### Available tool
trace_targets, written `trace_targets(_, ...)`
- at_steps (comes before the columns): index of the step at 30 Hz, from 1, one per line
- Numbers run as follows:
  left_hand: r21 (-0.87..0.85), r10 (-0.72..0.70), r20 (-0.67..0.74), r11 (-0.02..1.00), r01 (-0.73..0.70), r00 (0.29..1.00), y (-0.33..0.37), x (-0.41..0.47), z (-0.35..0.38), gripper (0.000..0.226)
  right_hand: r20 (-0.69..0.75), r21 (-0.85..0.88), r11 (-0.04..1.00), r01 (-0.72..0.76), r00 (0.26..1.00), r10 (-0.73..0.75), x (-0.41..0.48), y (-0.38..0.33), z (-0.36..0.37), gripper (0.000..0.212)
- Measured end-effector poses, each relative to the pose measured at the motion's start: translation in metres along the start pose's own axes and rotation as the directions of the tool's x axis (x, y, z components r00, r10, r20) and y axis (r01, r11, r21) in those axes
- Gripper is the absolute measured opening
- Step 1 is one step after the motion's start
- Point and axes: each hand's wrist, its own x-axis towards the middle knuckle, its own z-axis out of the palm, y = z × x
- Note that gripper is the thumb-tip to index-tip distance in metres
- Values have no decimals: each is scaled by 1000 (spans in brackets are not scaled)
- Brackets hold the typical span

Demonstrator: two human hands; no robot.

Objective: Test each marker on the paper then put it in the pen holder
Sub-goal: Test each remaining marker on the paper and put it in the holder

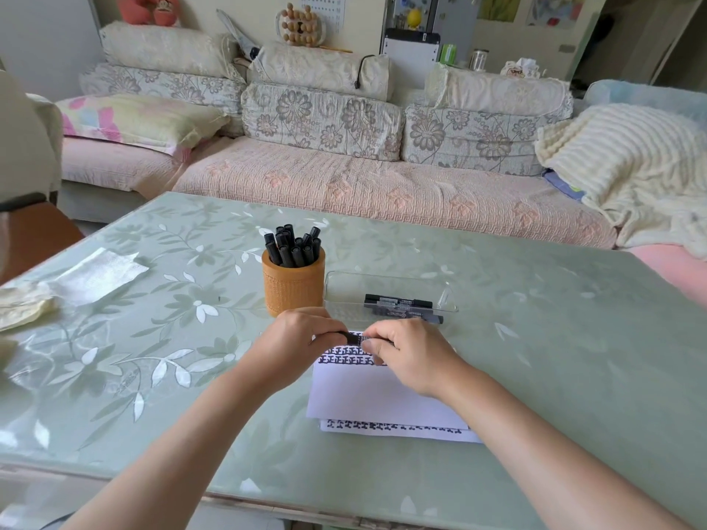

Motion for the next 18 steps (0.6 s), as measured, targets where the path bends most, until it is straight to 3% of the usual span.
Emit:
trace_targets(2, 0, 3, -9, 1000, -3, 1000, 1, 2, -3, 13, 34, 0, 1000, 27, 999, -27, 2, -4, 1, 13)
trace_targets(5, -11, -1, -90, 1000, 0, 996, -2, 6, -9, 14, 22, 58, 996, 74, 997, -76, 11, -10, 2, 27)
trace_targets(9, 7, -13, -284, 1000, 16, 959, -10, 15, -24, 24, -176, 137, 989, 54, 984, -29, 29, -11, -10, 21)
trace_targets(13, -11, -109, -535, 992, 123, 838, -19, 33, -45, 32, -341, 293, 955, 54, 939, 52, 56, -19, -26, 7)
trace_targets(15, -28, -184, -549, 979, 201, 815, -26, 44, -52, 43, -397, 389, 917, 88, 914, 81, 75, -25, -32, 7)
trace_targets(18, -145, -364, -417, 931, 334, 833, -43, 56, -60, 70, -464, 529, 839, 127, 871, 161, 100, -35, -36, 8)
